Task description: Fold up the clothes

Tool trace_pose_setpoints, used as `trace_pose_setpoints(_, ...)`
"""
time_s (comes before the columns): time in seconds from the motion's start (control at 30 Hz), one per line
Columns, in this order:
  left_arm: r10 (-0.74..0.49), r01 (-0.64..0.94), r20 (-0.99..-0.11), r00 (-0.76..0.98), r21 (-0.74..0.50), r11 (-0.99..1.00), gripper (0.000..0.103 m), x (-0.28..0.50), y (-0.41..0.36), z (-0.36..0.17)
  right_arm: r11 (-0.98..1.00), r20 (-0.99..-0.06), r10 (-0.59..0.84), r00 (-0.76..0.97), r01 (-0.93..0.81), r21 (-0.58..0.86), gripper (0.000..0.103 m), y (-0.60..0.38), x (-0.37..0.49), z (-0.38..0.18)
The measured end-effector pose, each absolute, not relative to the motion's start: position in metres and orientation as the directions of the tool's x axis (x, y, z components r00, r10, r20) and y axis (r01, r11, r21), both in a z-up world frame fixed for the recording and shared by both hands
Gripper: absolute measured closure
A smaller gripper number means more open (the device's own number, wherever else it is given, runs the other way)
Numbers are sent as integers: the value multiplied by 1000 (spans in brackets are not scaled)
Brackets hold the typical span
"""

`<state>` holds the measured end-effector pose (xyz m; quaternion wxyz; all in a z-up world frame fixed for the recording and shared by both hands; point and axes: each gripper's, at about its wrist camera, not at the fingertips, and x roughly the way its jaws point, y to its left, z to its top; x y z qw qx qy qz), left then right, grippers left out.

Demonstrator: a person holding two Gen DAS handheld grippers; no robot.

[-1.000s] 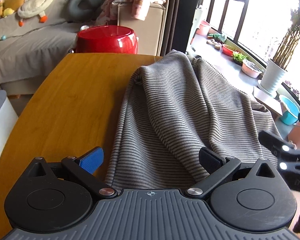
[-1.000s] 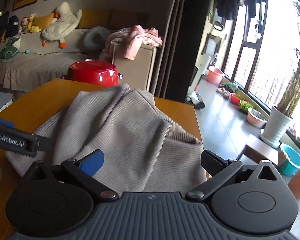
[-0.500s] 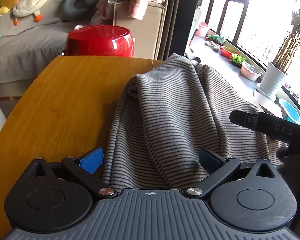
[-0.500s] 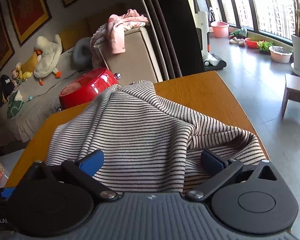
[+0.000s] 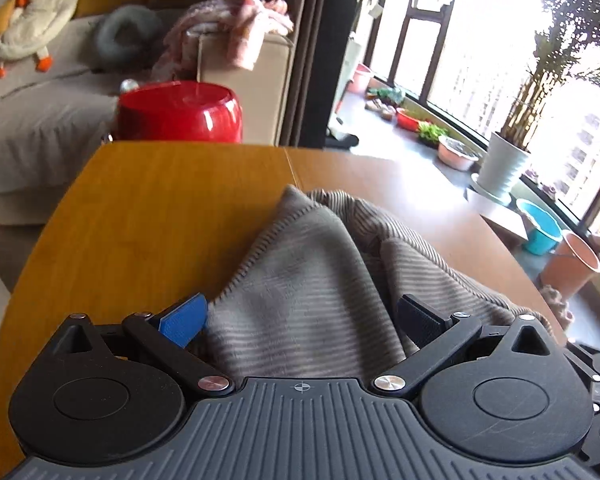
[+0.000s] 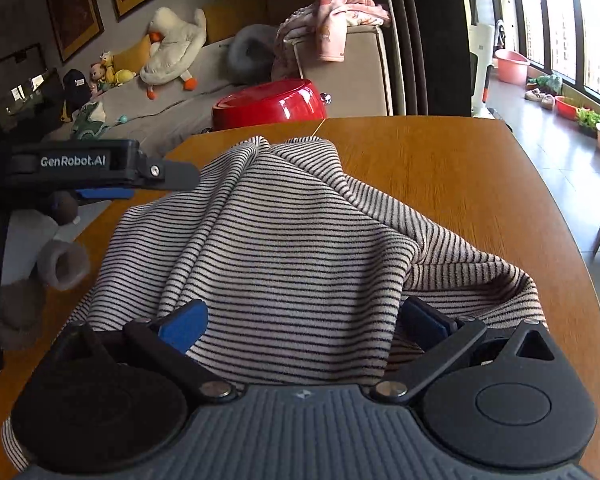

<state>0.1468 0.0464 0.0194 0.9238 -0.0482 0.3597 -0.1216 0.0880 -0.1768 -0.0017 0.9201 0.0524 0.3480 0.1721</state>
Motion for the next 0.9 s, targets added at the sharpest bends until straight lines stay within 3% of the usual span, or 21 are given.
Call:
trace_pose_setpoints(0.27, -386, 173, -705, 595, -357, 918, 0, 107, 66, 2, 957, -674, 281, 683, -250, 146, 0, -165, 93, 1)
trace_pose_setpoints(0.53, -414, 179, -701, 581, -386, 905, 0, 97, 67, -5, 946, -634, 322, 703, -266, 185, 0, -176, 100, -1)
trace_pose_setpoints(0.6, -416, 187, -697, 584, -383, 905, 9, 101, 65, -6, 946, -629, 323, 707, -266, 187, 0, -177, 103, -2)
trace_pose_setpoints(0.67, -397, 188, -691, 604, -361, 913, 40, 110, 60, -7, 946, -624, 324, 711, -259, 196, 0, -181, 107, -2)
trace_pose_setpoints(0.73, -385, 177, -686, 618, -356, 918, 51, 120, 58, -8, 950, -617, 311, 723, -228, 211, 0, -187, 110, -3)
trace_pose_setpoints(0.8, -404, 179, -682, 609, -379, 908, 51, 130, 57, -9, 955, -611, 294, 735, -193, 227, 0, -194, 113, -4)
trace_pose_setpoints(0.87, -447, 207, -678, 583, -408, 889, 29, 136, 55, -9, 956, -608, 285, 741, -176, 234, 0, -197, 114, -4)
trace_pose_setpoints(0.9, -470, 224, -675, 569, -423, 878, 23, 139, 54, -9, 957, -607, 281, 744, -169, 236, 0, -198, 114, -5)
